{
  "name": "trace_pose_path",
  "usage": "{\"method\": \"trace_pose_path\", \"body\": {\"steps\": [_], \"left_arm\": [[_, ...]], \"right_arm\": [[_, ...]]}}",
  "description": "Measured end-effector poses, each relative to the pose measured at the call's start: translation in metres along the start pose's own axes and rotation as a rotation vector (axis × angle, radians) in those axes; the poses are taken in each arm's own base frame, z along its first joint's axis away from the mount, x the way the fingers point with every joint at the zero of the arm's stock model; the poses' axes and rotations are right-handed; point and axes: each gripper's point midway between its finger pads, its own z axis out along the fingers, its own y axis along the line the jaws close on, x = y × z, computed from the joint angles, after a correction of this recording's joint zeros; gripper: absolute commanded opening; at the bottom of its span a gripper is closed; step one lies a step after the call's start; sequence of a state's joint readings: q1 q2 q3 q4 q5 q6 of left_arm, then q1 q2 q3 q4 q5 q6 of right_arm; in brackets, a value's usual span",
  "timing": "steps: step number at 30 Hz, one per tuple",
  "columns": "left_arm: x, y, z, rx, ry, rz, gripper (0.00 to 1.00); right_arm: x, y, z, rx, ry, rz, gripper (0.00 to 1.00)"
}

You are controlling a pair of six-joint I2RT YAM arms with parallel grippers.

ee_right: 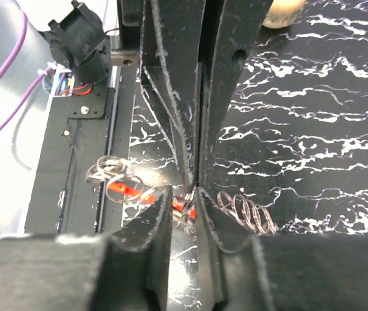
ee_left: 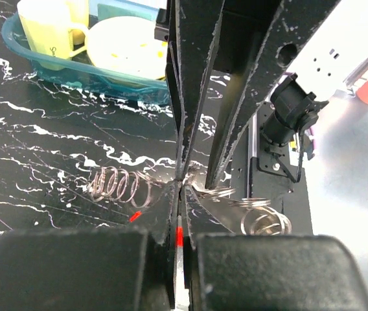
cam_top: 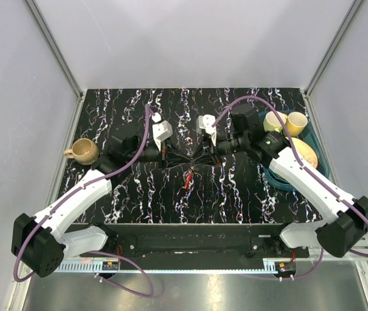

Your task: Remove the keys from the keyring

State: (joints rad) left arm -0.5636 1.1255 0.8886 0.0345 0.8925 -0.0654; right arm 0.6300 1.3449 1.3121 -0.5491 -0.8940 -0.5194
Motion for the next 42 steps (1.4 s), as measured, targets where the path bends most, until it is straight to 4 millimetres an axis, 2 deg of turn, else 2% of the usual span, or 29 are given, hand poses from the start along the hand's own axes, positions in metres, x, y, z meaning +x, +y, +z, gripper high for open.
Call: {"method": "trace_pose_path", "body": {"steps": [6,16,23,25,28,35,42], "left_arm": [[-0.013,-0.004,-0.001,-0.003,-0.081,-0.02,0.0],[-0.038,-0.019,-0.005,0.033,-0.213,-0.026,0.0],[-0.054,-0.03,-0.011,0.058,-0.279,-0.011,0.0],[-0.054,-0.032,-0.012,0.062,-0.286,-0.015,0.0],[-0.056,-0.034,-0.014,0.068,-0.3,-0.016,0.0],[-0.06,-0.039,-0.017,0.075,-0.32,-0.015,0.0],[-0.064,-0.039,-0.018,0.071,-0.34,-0.01,0.0]], "right_arm": [[-0.011,0.002,-0.009,0.122,-0.142,-0.012,0.32],[-0.035,0.001,-0.036,0.33,-0.421,0.028,0.38],[-0.06,0.008,-0.059,0.386,-0.577,0.029,0.3],[-0.066,0.011,-0.062,0.386,-0.601,0.022,0.26],[-0.07,0.012,-0.064,0.381,-0.617,0.023,0.26],[-0.067,0.014,-0.057,0.342,-0.627,0.069,0.21],[-0.032,0.014,-0.032,0.266,-0.568,0.207,0.2]]}}
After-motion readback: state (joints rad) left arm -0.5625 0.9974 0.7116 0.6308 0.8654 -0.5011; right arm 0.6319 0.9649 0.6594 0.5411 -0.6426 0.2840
